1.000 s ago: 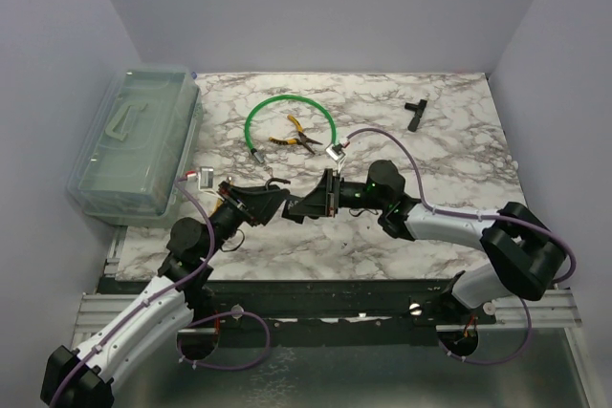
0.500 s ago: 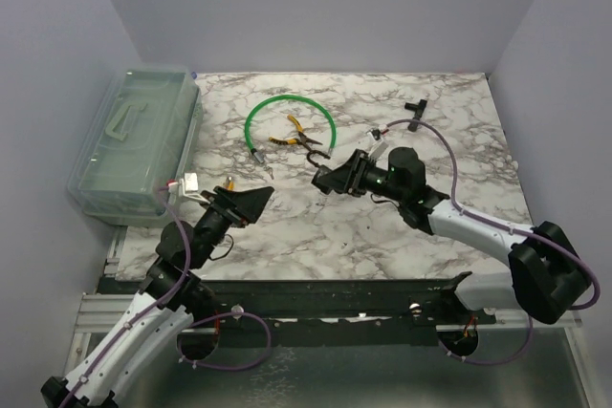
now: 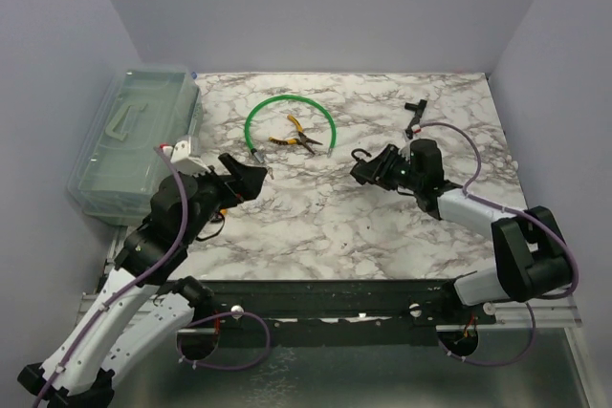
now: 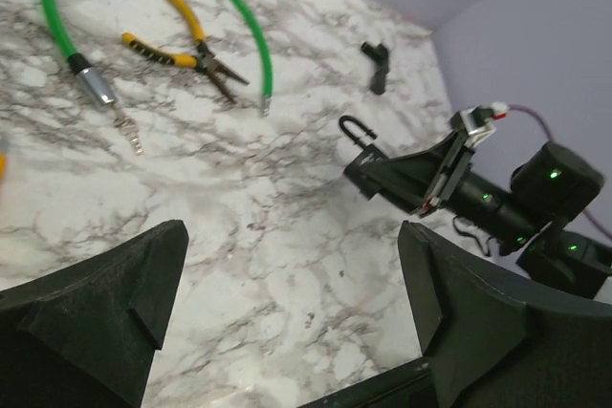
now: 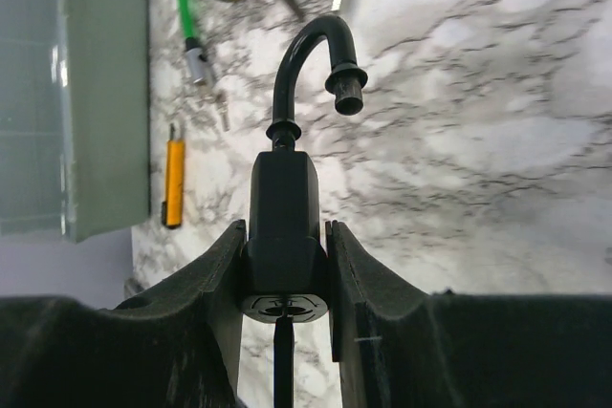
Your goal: Unlock with the key
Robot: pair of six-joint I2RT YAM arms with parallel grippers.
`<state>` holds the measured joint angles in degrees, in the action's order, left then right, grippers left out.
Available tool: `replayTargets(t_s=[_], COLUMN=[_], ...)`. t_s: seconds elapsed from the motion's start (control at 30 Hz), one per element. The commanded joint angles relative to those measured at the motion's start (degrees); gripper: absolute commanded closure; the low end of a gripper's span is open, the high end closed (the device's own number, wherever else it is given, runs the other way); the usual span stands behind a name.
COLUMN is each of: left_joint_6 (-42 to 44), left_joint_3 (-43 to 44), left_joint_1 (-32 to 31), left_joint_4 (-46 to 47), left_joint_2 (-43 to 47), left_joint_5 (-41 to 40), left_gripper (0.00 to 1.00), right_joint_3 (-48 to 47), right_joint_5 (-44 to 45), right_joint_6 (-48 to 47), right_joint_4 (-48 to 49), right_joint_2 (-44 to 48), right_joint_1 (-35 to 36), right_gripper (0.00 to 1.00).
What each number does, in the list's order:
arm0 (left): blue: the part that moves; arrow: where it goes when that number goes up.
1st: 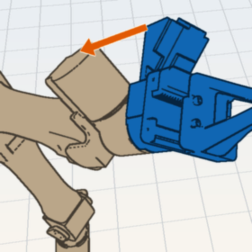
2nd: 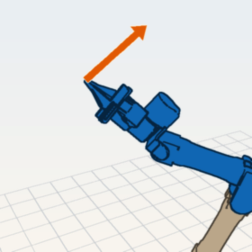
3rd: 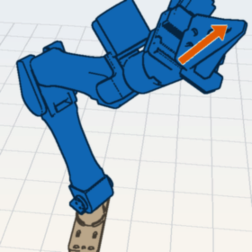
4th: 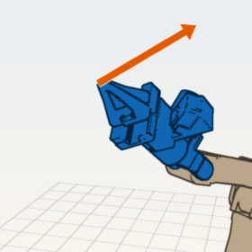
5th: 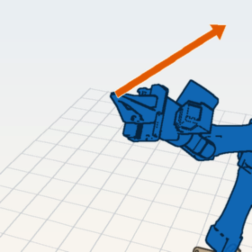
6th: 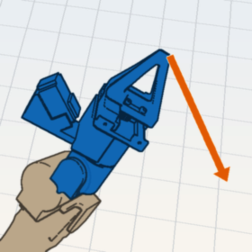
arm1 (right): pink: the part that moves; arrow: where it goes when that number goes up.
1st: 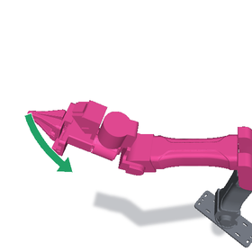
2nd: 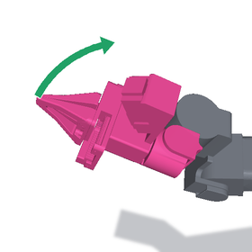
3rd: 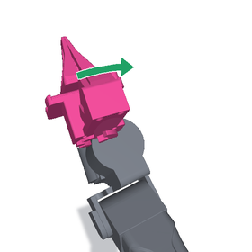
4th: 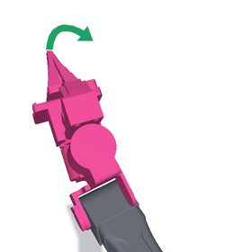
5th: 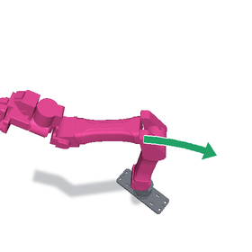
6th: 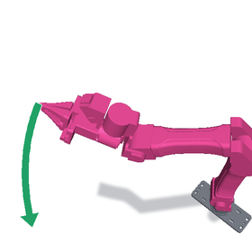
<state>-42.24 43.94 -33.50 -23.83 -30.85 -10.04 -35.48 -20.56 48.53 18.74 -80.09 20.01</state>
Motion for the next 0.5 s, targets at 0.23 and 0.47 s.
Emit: replayTargets(t_s=[0.23, 0.47], left_joint_6=[9.66, 10.31], left_joint_3=[4.83, 4.32], left_joint_1=[-0.1, -0.08], left_joint_4=[-13.23, -12.61], left_joint_2=[-8.32, -7.37], left_joint_5=[-6.21, -6.25], left_gripper=[0.01, 0.01], right_joint_3=[-7.92, -13.35], right_joint_5=[-6.85, -12.6], right_joint_6=[-0.05, 3.18], right_joint_4=[4.86, 8.77], right_joint_2=[-15.56, -25.57], right_joint_1=[-7.25, -10.91], right_gripper=[1.0, 1.0])
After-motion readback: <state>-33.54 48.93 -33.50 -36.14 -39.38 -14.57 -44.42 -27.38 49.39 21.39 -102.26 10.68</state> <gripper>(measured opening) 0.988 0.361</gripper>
